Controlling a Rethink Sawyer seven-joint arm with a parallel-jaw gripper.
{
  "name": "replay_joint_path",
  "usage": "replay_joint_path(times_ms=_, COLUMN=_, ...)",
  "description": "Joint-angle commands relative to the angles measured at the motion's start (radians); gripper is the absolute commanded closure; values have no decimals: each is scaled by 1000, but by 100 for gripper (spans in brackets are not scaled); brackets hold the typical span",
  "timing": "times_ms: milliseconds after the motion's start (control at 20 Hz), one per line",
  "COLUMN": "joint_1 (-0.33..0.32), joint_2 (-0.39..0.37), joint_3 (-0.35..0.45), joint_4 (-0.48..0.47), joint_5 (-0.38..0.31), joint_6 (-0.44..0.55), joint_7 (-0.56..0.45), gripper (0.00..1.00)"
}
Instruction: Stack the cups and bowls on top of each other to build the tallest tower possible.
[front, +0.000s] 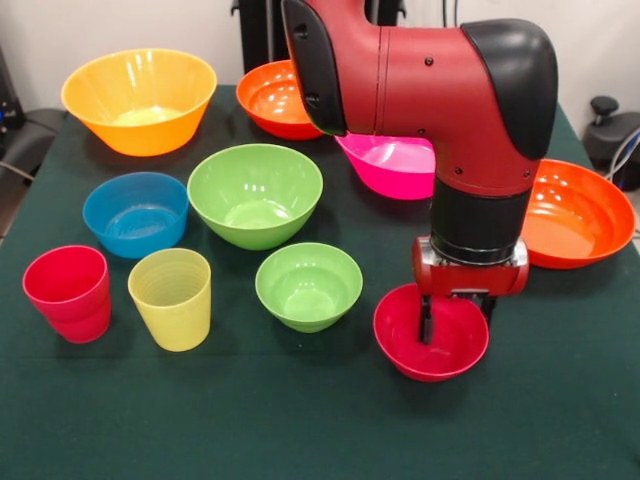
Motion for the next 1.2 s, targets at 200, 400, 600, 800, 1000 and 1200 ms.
replay_joint_path(times_ms=200, joint_1=20, joint_2=27, joint_3=26, joint_4=-61, joint_5=18, joint_6=121, joint_7=130, gripper=100)
replay_joint_path(times_ms=400, joint_1=23, joint_2=28, joint_3=23, joint_4=-61, joint_5=21, joint_6=122, joint_7=131, gripper=100)
replay_joint_path(times_ms=600, joint_1=25, joint_2=30, joint_3=20, joint_4=-67, joint_5=26, joint_6=112, joint_7=130, gripper=100)
replay_joint_path(times_ms=800, joint_1=31, joint_2=23, joint_3=12, joint_4=-95, joint_5=36, joint_6=167, joint_7=128, gripper=100)
replay_joint_path(times_ms=1000, joint_1=41, joint_2=20, joint_3=3, joint_4=-119, joint_5=44, joint_6=219, joint_7=130, gripper=100)
replay_joint_path(times_ms=1200, joint_1=56, joint_2=11, joint_3=-19, joint_4=-152, joint_5=52, joint_6=293, joint_7=147, gripper=100)
